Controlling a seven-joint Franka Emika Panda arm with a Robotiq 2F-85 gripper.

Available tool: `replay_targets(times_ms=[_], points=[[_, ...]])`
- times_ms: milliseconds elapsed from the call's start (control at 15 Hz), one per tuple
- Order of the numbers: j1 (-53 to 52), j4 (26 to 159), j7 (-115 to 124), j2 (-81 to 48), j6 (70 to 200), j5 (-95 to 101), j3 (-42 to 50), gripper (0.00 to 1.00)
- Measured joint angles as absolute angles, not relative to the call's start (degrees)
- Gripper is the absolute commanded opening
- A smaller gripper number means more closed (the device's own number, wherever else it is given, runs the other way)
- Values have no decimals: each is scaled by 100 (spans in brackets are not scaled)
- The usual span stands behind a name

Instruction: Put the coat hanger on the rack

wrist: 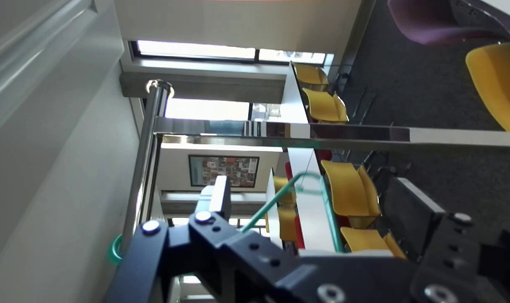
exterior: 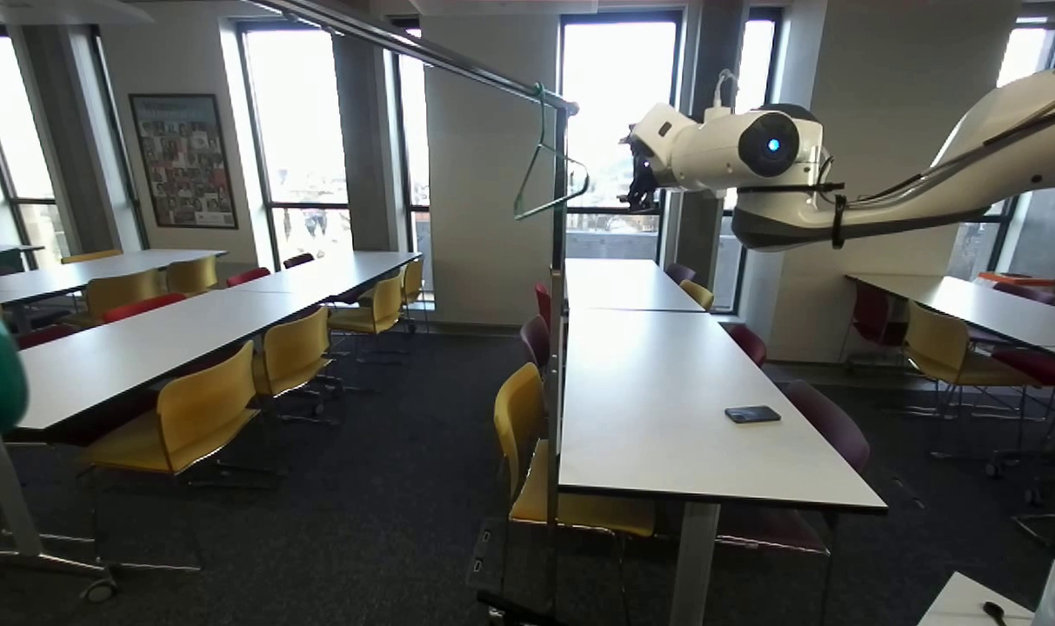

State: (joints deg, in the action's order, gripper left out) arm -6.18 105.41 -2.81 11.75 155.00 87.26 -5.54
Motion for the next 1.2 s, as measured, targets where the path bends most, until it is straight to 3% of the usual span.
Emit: replay_targets(times_ms=[400,667,933,1200], points=[[-708,11244,-1239,1178,17275,6605,-179,100],[-1376,12143,-2237,1176,17529,4649,413,100],[-2058,12452,-2975,1268,16221,2951,750,100],[-1912,12373,-3358,1531,14332,1897,510,100]])
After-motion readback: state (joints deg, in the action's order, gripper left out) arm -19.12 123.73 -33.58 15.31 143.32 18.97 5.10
